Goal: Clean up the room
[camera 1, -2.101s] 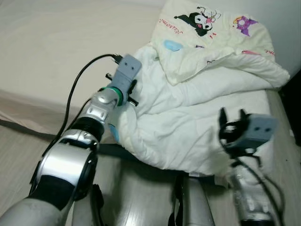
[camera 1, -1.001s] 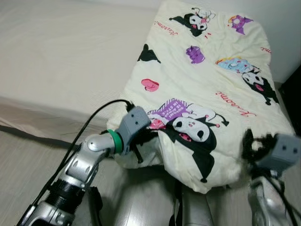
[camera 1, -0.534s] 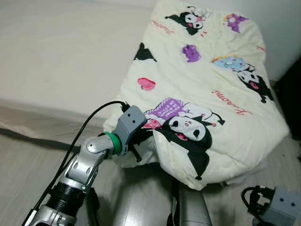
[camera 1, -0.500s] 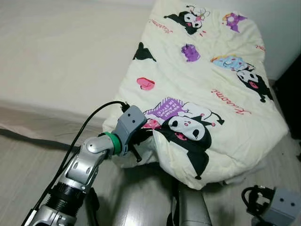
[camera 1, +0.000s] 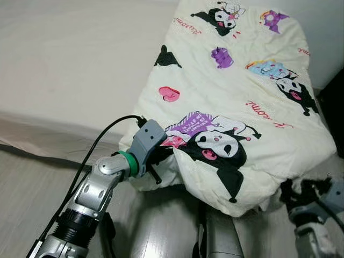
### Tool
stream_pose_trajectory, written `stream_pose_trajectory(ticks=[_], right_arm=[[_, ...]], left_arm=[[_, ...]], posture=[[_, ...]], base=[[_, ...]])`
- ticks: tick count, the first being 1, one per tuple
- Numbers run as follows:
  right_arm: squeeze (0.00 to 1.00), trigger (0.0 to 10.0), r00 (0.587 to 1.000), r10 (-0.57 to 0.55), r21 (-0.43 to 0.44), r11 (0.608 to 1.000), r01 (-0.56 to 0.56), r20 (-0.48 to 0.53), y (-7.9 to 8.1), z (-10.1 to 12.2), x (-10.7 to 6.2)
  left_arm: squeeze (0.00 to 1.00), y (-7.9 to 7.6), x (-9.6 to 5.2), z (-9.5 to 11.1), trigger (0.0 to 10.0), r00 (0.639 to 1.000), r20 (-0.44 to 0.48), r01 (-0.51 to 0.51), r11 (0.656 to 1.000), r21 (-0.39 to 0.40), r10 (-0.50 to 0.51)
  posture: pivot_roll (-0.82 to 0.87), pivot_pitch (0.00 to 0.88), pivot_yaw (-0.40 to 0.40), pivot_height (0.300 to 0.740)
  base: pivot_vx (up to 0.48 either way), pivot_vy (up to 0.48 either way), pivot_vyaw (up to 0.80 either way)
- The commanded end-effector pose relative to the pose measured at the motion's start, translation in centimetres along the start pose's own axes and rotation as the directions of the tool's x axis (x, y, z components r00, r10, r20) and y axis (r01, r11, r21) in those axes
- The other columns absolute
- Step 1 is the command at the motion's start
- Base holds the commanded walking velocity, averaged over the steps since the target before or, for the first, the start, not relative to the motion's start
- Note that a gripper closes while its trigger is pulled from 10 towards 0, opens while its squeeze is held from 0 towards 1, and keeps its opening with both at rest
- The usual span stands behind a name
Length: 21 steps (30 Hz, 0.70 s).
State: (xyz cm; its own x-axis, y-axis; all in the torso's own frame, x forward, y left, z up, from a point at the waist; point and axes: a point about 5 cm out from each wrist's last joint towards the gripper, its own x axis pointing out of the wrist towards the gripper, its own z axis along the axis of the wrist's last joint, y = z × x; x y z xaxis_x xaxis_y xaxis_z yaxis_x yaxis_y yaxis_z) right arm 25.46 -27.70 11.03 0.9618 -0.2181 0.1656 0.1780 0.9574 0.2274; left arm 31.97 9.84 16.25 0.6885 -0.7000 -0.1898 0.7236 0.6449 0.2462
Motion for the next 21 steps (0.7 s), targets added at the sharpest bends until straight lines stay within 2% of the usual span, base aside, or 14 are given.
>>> stream_pose_trajectory(ticks=[1, 2, 3, 4, 6, 9, 10, 11, 12, 14, 15, 18, 19, 21], right_arm=[[0.0, 10.0, 0.997, 0.071, -0.04, 0.997, -0.069, 0.039, 1.0, 1.1, 0.3], [0.0, 10.0, 0.997, 0.071, -0.04, 0.997, -0.069, 0.039, 1.0, 1.1, 0.3], [0.0, 10.0, 0.979, 0.165, -0.093, 0.984, -0.155, 0.116, 2.7, 3.4, 1.6], [0.0, 10.0, 0.936, 0.287, -0.195, 0.949, -0.248, 0.204, 4.9, 6.5, 3.6], [0.0, 10.0, 0.921, 0.308, -0.202, 0.943, -0.263, 0.237, 5.6, 7.6, 5.0], [0.0, 10.0, 0.908, 0.368, -0.228, 0.919, -0.321, 0.203, 7.2, 7.6, 8.0], [0.0, 10.0, 0.908, 0.368, -0.228, 0.919, -0.321, 0.203, 7.2, 7.6, 8.0], [0.0, 10.0, 0.916, 0.362, -0.231, 0.919, -0.319, 0.175, 7.7, 7.3, 9.2], [0.0, 10.0, 0.916, 0.362, -0.231, 0.919, -0.319, 0.175, 7.7, 7.3, 9.2], [0.0, 10.0, 0.953, 0.289, -0.251, 0.933, -0.258, 0.095, 8.5, 6.3, 11.7], [0.0, 10.0, 0.965, 0.254, -0.266, 0.936, -0.231, 0.058, 8.8, 5.9, 12.3], [0.0, 10.0, 0.979, 0.204, -0.313, 0.93, -0.193, 0.001, 8.9, 5.1, 12.7], [0.0, 10.0, 0.981, 0.19, -0.293, 0.937, -0.191, -0.032, 9.0, 4.4, 12.7], [0.0, 10.0, 0.976, 0.217, -0.244, 0.946, -0.212, -0.007, 9.1, 4.0, 11.9]], left_arm=[[0.0, -0.4, -0.1, -0.4, 10.0, 1.0, -0.015, 0.012, 1.0, -0.012, -0.012], [0.0, -0.4, -0.1, -0.4, 10.0, 1.0, -0.015, 0.012, 1.0, -0.012, -0.012], [0.0, -0.5, 0.0, -0.4, 10.0, 1.0, -0.016, 0.013, 1.0, -0.013, -0.013], [0.0, -0.5, 0.3, -0.4, 10.0, 1.0, -0.015, 0.015, 1.0, -0.016, -0.015], [0.0, -0.5, 0.5, -0.3, 10.0, 1.0, -0.012, 0.014, 1.0, -0.017, -0.014], [0.0, -0.6, 0.7, 0.0, 10.0, 1.0, -0.003, 0.014, 1.0, -0.021, -0.014], [0.0, -0.6, 0.7, 0.0, 10.0, 1.0, -0.003, 0.014, 1.0, -0.021, -0.014], [0.0, -0.6, 0.8, 0.1, 10.0, 1.0, 0.001, 0.015, 1.0, -0.025, -0.015], [0.0, -0.6, 0.8, 0.1, 10.0, 1.0, 0.001, 0.015, 1.0, -0.025, -0.015], [0.0, -0.7, 0.9, 0.4, 10.0, 1.0, 0.011, 0.011, 1.0, -0.025, -0.01], [0.0, -0.7, 1.0, 0.5, 10.0, 1.0, 0.015, 0.008, 1.0, -0.025, -0.007], [0.0, -0.7, 0.9, 0.7, 10.0, 1.0, 0.023, -0.002, 1.0, -0.029, 0.002], [0.0, -0.6, 0.8, 0.8, 10.0, 1.0, 0.028, -0.012, 0.999, -0.032, 0.012], [0.0, -0.5, 0.5, 0.8, 10.0, 0.999, 0.029, -0.027, 0.999, -0.039, 0.028]], posture=[[-0.04, 0.179, 0.042, 0.506], [-0.04, 0.179, 0.042, 0.506], [-0.04, 0.179, 0.042, 0.506], [-0.05, 0.17, 0.048, 0.506], [-0.05, 0.167, 0.049, 0.506], [-0.05, 0.16, 0.054, 0.506], [-0.05, 0.16, 0.054, 0.506], [-0.05, 0.16, 0.054, 0.506], [-0.05, 0.16, 0.054, 0.506], [-0.03, 0.143, 0.038, 0.506], [-0.03, 0.143, 0.038, 0.506], [-0.02, 0.141, 0.035, 0.506], [-0.01, 0.14, 0.027, 0.506], [-0.01, 0.153, 0.026, 0.506]], base=[[0.0, 0.0, 0.0], [0.0, 0.0, 0.0], [0.0, 0.0, 0.0], [0.0, 0.0, 0.0], [0.0, 0.0, 0.0], [0.0, 0.0, 0.0], [0.0, 0.0, 0.0], [0.0, 0.0, 0.0], [0.0, 0.0, 0.0], [0.0, 0.0, 0.0], [0.0, 0.0, 0.0], [0.0, 0.0, 0.0], [0.0, 0.0, 0.0], [0.0, 0.0, 0.0]])
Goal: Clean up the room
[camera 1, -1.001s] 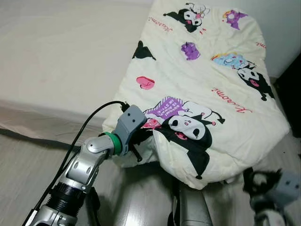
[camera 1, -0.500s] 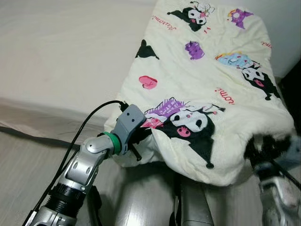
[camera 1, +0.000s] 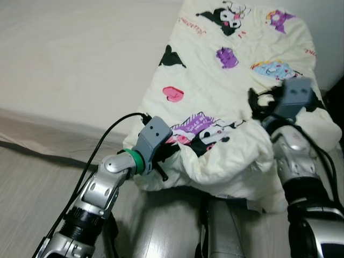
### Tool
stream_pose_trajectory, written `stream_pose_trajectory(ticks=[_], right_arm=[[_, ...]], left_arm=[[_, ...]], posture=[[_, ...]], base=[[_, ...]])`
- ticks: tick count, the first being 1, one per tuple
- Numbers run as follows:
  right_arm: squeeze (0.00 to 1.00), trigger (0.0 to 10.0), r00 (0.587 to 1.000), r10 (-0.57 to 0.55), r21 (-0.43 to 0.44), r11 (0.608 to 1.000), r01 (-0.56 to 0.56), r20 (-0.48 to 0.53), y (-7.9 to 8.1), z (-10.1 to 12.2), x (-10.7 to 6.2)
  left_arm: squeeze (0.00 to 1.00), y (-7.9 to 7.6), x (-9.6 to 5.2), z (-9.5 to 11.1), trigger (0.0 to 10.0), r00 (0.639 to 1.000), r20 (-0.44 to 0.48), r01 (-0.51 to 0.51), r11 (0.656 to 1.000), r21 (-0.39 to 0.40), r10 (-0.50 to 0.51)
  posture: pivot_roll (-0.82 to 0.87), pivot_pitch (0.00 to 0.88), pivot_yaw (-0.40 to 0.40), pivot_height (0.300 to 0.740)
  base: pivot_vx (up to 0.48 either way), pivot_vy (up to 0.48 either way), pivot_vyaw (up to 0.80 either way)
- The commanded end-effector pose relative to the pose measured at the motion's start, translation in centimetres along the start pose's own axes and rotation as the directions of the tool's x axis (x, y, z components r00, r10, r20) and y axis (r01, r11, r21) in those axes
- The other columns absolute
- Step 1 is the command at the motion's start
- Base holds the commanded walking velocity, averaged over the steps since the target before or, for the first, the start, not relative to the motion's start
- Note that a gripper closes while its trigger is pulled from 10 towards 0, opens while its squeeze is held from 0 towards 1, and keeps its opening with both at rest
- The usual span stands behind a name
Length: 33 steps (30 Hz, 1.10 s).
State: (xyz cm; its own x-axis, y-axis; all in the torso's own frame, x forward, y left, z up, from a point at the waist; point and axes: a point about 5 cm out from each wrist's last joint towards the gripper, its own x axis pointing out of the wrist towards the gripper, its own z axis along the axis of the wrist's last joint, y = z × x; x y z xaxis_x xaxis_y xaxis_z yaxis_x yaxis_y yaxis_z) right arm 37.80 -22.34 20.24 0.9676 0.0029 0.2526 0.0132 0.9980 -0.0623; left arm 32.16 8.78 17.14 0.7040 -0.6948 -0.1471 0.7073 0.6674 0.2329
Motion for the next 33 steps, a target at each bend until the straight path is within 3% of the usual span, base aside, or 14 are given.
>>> stream_pose_trajectory(ticks=[1, 5, 7, 11, 14, 15, 17, 18, 22, 24, 26, 27, 29, 33], right_arm=[[0.0, 10.0, 1.0, 0.011, 0.049, 0.999, -0.011, -0.016, 0.1, -1.2, -1.1], [0.0, 10.0, 0.993, 0.106, 0.123, 0.986, -0.112, 0.048, 0.4, -1.2, -3.0], [0.0, 10.0, 0.954, 0.298, 0.128, 0.945, -0.3, 0.033, 1.5, -2.1, -6.9], [0.0, 10.0, 0.925, 0.38, 0.097, 0.922, -0.375, -0.03, 1.9, -3.0, -10.0], [0.0, 10.0, 0.965, 0.263, -0.022, 0.965, -0.263, -0.005, 0.5, -2.6, -11.1], [0.0, 10.0, 0.987, -0.13, -0.168, 0.975, 0.143, 0.09, -3.9, -1.5, -12.7], [0.0, 10.0, 0.891, -0.432, -0.251, 0.855, 0.453, 0.138, -7.6, -1.4, -16.1], [0.0, 10.0, 0.891, -0.432, -0.251, 0.855, 0.453, 0.138, -7.6, -1.4, -16.1], [0.0, 10.0, 0.793, -0.602, -0.267, 0.753, 0.602, 0.089, -9.5, -2.6, -18.9], [0.0, 10.0, 0.7, -0.713, -0.273, 0.681, 0.679, -0.04, -10.6, -4.8, -22.2], [0.0, 10.0, 0.67, -0.731, -0.253, 0.678, 0.69, -0.129, -10.8, -6.4, -23.4], [0.0, 10.0, 0.684, -0.681, -0.185, 0.731, 0.657, -0.262, -10.5, -8.7, -23.7], [0.0, 10.0, 0.695, -0.636, -0.133, 0.762, 0.634, -0.336, -10.1, -10.1, -23.7], [0.0, 10.0, 0.835, -0.407, -0.068, 0.908, 0.413, -0.371, -7.8, -11.5, -19.3]], left_arm=[[0.0, -0.1, -0.4, -0.5, 10.0, 1.0, -0.011, -0.011, 1.0, -0.024, 0.011], [0.0, -0.2, -0.2, -0.8, 10.0, 1.0, -0.021, -0.02, 0.999, -0.026, 0.019], [0.0, -0.5, 0.4, -0.7, 10.0, 1.0, -0.017, -0.015, 1.0, -0.022, 0.015], [0.0, -0.6, 1.0, -0.1, 10.0, 1.0, -0.002, -0.013, 1.0, -0.02, 0.013], [0.0, -0.6, 0.9, 0.0, 10.0, 1.0, 0.005, -0.012, 1.0, -0.025, 0.012], [0.0, -1.0, 1.0, -0.1, 10.0, 1.0, 0.007, -0.008, 1.0, -0.03, 0.008], [0.0, -1.4, 1.2, -0.3, 10.0, 1.0, 0.007, -0.002, 0.999, -0.039, 0.002], [0.0, -1.4, 1.2, -0.3, 10.0, 1.0, 0.007, -0.002, 0.999, -0.039, 0.002], [0.0, -1.7, 1.2, -0.3, 10.0, 1.0, 0.005, 0.006, 0.999, -0.041, -0.006], [0.0, -1.8, 1.3, -0.4, 10.0, 1.0, 0.005, 0.016, 0.999, -0.036, -0.016], [0.0, -1.8, 1.2, -0.4, 10.0, 1.0, 0.004, 0.017, 0.999, -0.036, -0.017], [0.0, -1.6, 1.2, -0.4, 10.0, 1.0, 0.003, 0.015, 0.999, -0.035, -0.015], [0.0, -1.5, 1.1, -0.4, 10.0, 1.0, 0.002, 0.013, 0.999, -0.035, -0.013], [0.0, -1.2, 0.7, -0.4, 10.0, 1.0, 0.006, -0.004, 0.999, -0.039, 0.005]], posture=[[-0.01, 0.158, 0.03, 0.506], [-0.03, 0.17, 0.037, 0.506], [-0.05, 0.175, 0.038, 0.506], [-0.05, 0.175, 0.038, 0.506], [-0.08, 0.185, 0.025, 0.506], [-0.09, 0.189, 0.013, 0.506], [-0.1, 0.19, 0.011, 0.506], [-0.1, 0.19, 0.011, 0.506], [-0.1, 0.194, 0.013, 0.506], [-0.1, 0.198, 0.015, 0.506], [-0.1, 0.198, 0.022, 0.506], [-0.09, 0.2, 0.025, 0.506], [-0.09, 0.2, 0.025, 0.506], [-0.06, 0.186, 0.023, 0.506]], base=[[0.0, 0.0, 0.0], [0.0, 0.0, 0.0], [0.0, 0.0, 0.0], [0.0, 0.0, 0.0], [0.0, 0.0, 0.0], [0.0, 0.0, 0.0], [0.0, 0.0, 0.0], [0.0, 0.0, 0.0], [0.0, 0.0, 0.0], [0.0, 0.0, 0.0], [0.0, 0.0, 0.0], [0.0, 0.0, 0.0], [0.0, 0.0, 0.0], [0.0, 0.0, 0.0]])
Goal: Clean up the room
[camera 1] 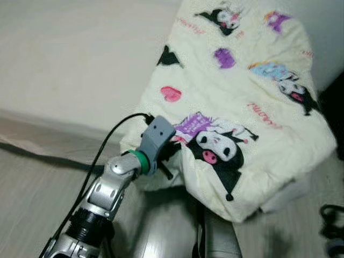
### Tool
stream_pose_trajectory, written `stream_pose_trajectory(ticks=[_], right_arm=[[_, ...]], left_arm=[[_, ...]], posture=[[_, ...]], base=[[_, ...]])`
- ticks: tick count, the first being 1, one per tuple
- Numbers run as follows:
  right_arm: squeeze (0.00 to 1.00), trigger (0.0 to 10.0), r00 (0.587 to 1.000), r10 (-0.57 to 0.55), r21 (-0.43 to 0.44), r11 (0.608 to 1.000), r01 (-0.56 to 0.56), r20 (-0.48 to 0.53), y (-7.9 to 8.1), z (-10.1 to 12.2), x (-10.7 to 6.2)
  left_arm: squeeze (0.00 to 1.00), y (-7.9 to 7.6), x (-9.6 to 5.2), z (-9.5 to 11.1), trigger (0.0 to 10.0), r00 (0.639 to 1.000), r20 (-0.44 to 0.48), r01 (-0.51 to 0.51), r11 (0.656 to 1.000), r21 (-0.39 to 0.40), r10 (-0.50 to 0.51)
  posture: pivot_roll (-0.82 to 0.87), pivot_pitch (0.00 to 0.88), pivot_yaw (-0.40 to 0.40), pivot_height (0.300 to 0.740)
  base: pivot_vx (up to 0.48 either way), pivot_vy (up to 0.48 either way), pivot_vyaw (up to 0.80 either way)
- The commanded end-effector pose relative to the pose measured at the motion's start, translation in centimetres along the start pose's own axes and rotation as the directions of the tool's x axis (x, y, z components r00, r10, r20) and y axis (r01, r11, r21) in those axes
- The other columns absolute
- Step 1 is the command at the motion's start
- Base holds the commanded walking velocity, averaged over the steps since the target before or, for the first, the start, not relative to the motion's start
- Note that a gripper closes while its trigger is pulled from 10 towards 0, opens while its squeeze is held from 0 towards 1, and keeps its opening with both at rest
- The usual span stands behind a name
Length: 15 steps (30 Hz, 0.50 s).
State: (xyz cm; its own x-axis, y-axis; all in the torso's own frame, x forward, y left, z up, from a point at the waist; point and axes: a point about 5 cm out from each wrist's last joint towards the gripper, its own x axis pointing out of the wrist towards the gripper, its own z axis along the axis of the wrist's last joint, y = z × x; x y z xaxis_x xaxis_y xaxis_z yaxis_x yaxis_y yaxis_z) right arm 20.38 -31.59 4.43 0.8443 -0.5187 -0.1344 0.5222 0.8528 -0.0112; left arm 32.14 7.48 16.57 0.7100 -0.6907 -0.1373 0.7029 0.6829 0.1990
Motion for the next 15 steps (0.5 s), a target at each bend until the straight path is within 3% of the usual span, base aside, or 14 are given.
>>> stream_pose_trajectory(ticks=[1, 3, 5, 10, 12, 13, 15], right_arm=[[0.0, 10.0, 0.994, 0.105, -0.021, 0.994, -0.104, 0.013, 1.4, 0.5, 0.9], [0.0, 10.0, 0.988, 0.156, -0.019, 0.988, -0.156, 0.016, 2.3, 0.8, 1.5], [0.0, 10.0, 0.964, 0.263, -0.013, 0.965, -0.262, 0.032, 4.0, 2.2, 3.2], [0.0, 10.0, 0.922, 0.381, -0.011, 0.924, -0.381, 0.065, 5.7, 4.0, 4.8], [0.0, 10.0, 0.872, 0.481, -0.053, 0.877, -0.478, 0.087, 7.6, 5.4, 5.6], [0.0, 10.0, 0.872, 0.481, -0.053, 0.877, -0.478, 0.087, 7.6, 5.4, 5.6], [0.0, 10.0, 0.817, 0.56, -0.102, 0.828, -0.551, 0.138, 9.7, 7.2, 6.0]], left_arm=[[0.0, -0.2, -0.3, -0.2, 10.0, 1.0, -0.002, 0.004, 1.0, -0.003, -0.004], [0.0, -0.1, -0.4, -0.1, 10.0, 1.0, 0.001, -0.001, 1.0, -0.007, 0.001], [0.0, 0.1, -0.7, -0.1, 10.0, 1.0, 0.006, -0.013, 1.0, -0.011, 0.013], [0.0, 0.3, -1.0, 0.0, 10.0, 0.999, 0.012, -0.029, 0.999, -0.013, 0.029], [0.0, 0.4, -1.1, 0.1, 10.0, 0.999, 0.014, -0.04, 0.999, -0.016, 0.04], [0.0, 0.4, -1.1, 0.1, 10.0, 0.999, 0.014, -0.04, 0.999, -0.016, 0.04], [0.0, 0.5, -1.3, 0.0, 10.0, 0.999, 0.012, -0.044, 0.999, -0.018, 0.044]], posture=[[-0.06, 0.186, 0.023, 0.506], [-0.06, 0.186, 0.023, 0.506], [-0.05, 0.18, 0.018, 0.506], [-0.02, 0.177, 0.011, 0.506], [-0.01, 0.176, 0.009, 0.506], [-0.01, 0.176, 0.009, 0.506], [-0.01, 0.173, 0.009, 0.506]], base=[[0.0, 0.0, 0.0], [0.0, 0.0, 0.0], [0.0, 0.0, 0.0], [0.0, 0.0, 0.0], [0.0, 0.0, 0.0], [0.0, 0.0, 0.0], [0.0, 0.0, 0.0]])
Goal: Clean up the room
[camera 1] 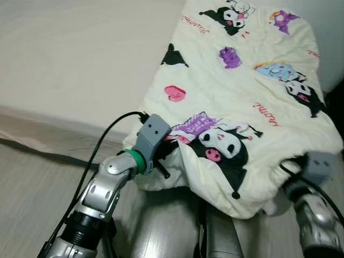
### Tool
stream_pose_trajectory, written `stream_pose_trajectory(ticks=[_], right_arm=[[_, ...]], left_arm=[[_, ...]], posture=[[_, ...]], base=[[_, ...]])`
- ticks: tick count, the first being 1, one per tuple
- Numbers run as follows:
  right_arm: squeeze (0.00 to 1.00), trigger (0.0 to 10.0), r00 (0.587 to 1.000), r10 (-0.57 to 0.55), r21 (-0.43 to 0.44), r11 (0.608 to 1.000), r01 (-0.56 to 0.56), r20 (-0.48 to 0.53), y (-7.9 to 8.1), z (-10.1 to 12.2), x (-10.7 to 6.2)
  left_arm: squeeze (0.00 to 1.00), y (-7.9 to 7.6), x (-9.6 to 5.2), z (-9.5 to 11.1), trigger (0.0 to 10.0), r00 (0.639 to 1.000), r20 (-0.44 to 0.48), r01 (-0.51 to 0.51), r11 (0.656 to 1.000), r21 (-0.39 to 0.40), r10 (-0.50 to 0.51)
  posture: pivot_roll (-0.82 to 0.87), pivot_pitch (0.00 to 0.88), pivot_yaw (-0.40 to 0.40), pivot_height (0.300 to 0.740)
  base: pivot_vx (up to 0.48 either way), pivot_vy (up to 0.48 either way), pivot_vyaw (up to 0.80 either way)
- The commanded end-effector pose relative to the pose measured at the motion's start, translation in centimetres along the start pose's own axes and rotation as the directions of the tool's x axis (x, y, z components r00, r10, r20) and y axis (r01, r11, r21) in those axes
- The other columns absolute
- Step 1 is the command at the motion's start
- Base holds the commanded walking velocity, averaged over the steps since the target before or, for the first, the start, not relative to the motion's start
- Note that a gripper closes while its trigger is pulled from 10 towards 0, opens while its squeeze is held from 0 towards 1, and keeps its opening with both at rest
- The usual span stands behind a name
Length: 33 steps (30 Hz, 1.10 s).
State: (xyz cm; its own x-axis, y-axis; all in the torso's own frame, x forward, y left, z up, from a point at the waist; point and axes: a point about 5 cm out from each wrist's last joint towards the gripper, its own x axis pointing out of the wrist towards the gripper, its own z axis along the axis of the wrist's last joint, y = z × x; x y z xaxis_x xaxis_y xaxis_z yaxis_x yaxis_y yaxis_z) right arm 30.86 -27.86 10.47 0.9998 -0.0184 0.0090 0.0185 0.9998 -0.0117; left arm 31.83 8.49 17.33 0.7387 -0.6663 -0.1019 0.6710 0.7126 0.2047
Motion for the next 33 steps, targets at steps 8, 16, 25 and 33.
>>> stream_pose_trajectory(ticks=[8, 16, 25, 33], right_arm=[[0.0, 10.0, 0.932, 0.225, -0.197, 0.965, -0.173, 0.285, 5.0, 8.4, 4.4], [0.0, 9.6, 0.992, 0.11, -0.133, 0.986, -0.102, 0.056, 3.6, 4.3, 5.3], [0.0, 0.0, 0.992, 0.065, -0.116, 0.992, -0.052, 0.109, 2.1, 5.2, 5.3], [0.0, 0.0, 0.981, 0.048, -0.194, 0.981, -0.011, 0.187, 1.6, 6.9, 5.6]], left_arm=[[0.0, -0.4, -0.1, -0.4, 10.0, 1.0, -0.016, 0.002, 1.0, -0.021, -0.002], [0.0, -0.4, 0.0, -0.2, 10.0, 1.0, -0.006, -0.006, 1.0, -0.026, 0.006], [0.0, -0.6, 0.2, -0.2, 10.0, 1.0, -0.009, -0.007, 1.0, -0.03, 0.007], [0.0, -0.6, 0.2, -0.2, 10.0, 1.0, -0.008, -0.011, 0.999, -0.033, 0.011]], posture=[[-0.01, 0.165, 0.01, 0.506], [0.0, 0.153, 0.0, 0.506], [0.0, 0.143, 0.004, 0.506], [0.0, 0.143, 0.004, 0.506]], base=[[0.0, 0.0, 0.0], [0.0, 0.0, 0.0], [0.0, 0.0, 0.0], [0.0, 0.0, 0.0]])
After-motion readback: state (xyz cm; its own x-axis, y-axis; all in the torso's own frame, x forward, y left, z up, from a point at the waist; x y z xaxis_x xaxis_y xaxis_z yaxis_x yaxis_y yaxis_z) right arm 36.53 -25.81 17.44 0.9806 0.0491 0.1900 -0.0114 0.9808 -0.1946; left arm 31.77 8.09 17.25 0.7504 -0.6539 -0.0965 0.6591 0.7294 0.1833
